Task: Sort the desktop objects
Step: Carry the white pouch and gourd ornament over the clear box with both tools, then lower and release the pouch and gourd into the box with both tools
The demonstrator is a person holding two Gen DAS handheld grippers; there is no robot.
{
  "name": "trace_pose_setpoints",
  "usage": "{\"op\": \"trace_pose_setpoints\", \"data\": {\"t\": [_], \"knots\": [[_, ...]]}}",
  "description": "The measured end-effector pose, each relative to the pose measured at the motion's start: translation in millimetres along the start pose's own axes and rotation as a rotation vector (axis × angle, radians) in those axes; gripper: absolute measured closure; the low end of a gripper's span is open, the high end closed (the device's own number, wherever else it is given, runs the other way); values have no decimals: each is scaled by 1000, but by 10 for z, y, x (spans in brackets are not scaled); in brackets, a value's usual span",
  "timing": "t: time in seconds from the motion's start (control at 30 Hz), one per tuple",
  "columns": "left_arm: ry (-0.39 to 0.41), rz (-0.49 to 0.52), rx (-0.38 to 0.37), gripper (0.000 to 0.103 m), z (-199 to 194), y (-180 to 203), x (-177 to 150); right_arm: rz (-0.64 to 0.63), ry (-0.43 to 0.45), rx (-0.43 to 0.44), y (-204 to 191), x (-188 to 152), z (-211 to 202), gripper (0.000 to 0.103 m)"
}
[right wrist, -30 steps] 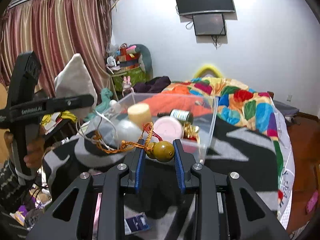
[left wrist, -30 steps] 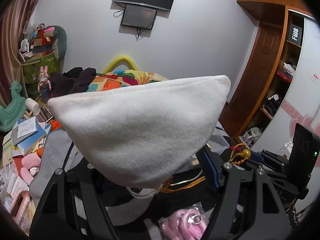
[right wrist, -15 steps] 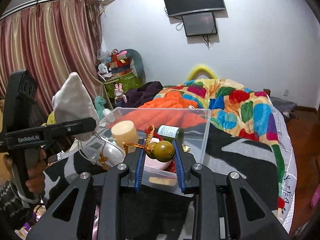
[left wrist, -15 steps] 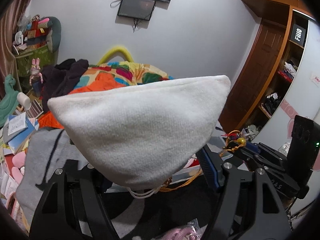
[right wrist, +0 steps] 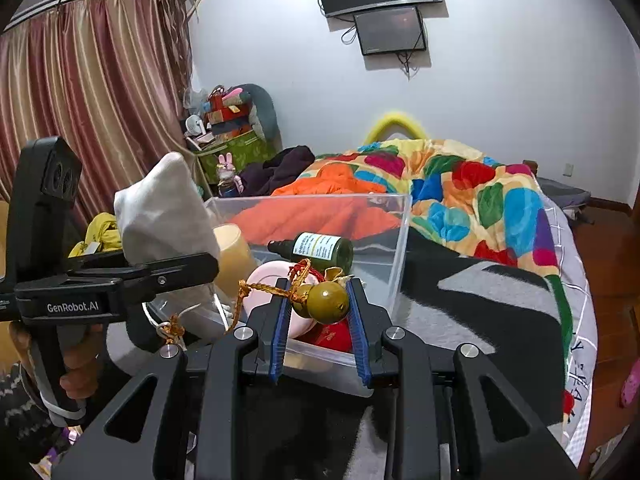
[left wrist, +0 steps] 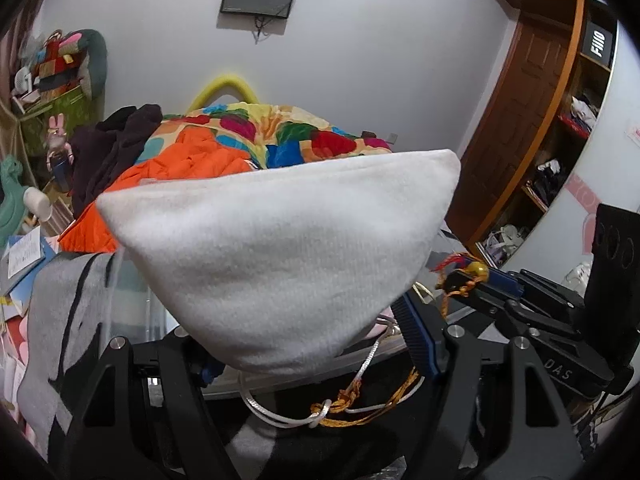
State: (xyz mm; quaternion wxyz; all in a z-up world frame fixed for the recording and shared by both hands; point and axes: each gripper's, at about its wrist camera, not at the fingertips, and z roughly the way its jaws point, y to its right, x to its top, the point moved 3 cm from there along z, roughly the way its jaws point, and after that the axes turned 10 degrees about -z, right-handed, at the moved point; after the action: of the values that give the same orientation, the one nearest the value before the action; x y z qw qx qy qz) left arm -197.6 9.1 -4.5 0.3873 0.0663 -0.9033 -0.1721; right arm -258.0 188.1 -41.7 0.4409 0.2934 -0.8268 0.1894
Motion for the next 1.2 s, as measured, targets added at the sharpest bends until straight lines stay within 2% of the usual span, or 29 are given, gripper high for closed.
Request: {"op": "trace_pose_setpoints", "data": {"t": [0.37,0.57,0.67,0.93,1.03,1.1,1.17,1.2], "knots": [[-29,18,9,29,167,134,-27,-12,-17,-25,19,-21,40,78],[-19,35,-1,27,124,141,-56,-63,-21,-70,-59,-31,46,78],[-11,49,20,27,104,140,-76,-78,-25,-85,-79,-33,43,78],[-7,-1,-14,26,3,65,-50,-64,-6,-85,-72,-52,-36,77],[-1,-24,-20,20,-61,13,-69,-65,7,-75,-85,-64,-100,69],[0,-25,-23,20,-101,13,-88,-80,14,-79,-132,-65,-165,59],[-2,-22,-23,19,-151,7,-110,-100,36,-113,-172,-71,-234,42],[-2,-19,-23,19,-176,8,-120,-121,55,-133,-205,-74,-285,40]]}}
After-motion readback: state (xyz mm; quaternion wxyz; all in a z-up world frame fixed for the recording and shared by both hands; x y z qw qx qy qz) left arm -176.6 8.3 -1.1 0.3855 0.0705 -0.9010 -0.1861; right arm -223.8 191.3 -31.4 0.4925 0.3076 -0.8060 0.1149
